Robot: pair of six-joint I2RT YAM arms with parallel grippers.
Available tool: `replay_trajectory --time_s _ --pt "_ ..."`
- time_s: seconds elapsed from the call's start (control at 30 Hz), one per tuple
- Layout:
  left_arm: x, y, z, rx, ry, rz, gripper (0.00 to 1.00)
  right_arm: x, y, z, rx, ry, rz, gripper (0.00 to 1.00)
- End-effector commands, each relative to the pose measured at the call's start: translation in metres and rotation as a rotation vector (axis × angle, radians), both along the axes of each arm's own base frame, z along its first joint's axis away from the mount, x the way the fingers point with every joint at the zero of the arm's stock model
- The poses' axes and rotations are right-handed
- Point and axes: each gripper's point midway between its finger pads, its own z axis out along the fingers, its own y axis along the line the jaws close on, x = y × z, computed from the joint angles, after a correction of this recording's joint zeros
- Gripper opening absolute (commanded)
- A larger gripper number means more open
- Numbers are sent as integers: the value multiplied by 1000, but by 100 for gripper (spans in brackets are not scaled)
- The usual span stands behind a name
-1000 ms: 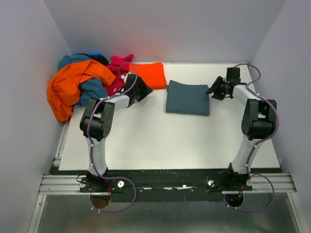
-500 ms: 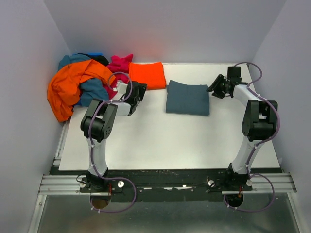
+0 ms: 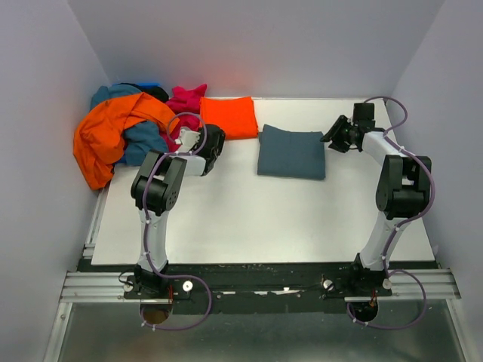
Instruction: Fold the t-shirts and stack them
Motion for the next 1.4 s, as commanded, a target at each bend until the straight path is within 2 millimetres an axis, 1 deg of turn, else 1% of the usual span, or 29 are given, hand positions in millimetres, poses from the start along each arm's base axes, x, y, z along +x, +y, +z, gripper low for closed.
replay_trajectory --time_s 0.0,0.1,0.2,0.3,0.37,0.43,0.53,0.63,0.83,1.0,1.13,1.3,1.37 --pt "0 10 -8 22 24 60 53 3 0 15 17 -39 2 53" --pt "5 11 -13 29 30 68 52 3 1 15 21 -38 5 53" --pt "12 9 -14 24 30 59 46 3 1 15 23 -37 5 52" --pt "15 9 -14 23 30 61 32 3 0 16 22 -40 1 52" --pt "17 11 -14 20 28 63 18 2 1 17 21 -41 5 52" --pt "16 14 -12 14 27 62 1 2 1 19 18 -45 3 52" --pt "8 16 -4 18 19 56 0 2 2 18 22 -44 7 52" --pt "-8 20 -2 14 23 56 0 0 2 17 27 -39 8 52" --pt "-41 38 -2 13 31 71 0 -4 2 18 28 -33 2 52" --pt "-76 47 -2 11 40 56 0 -10 0 19 17 -23 -4 52" --pt "-113 56 -4 -27 32 65 0 -16 0 15 17 -5 -10 52" --pt "-149 59 -6 -35 29 68 0 -17 0 14 20 -4 -12 52" --pt "-160 56 -6 -38 31 64 0 -18 0 16 18 -6 -13 52"
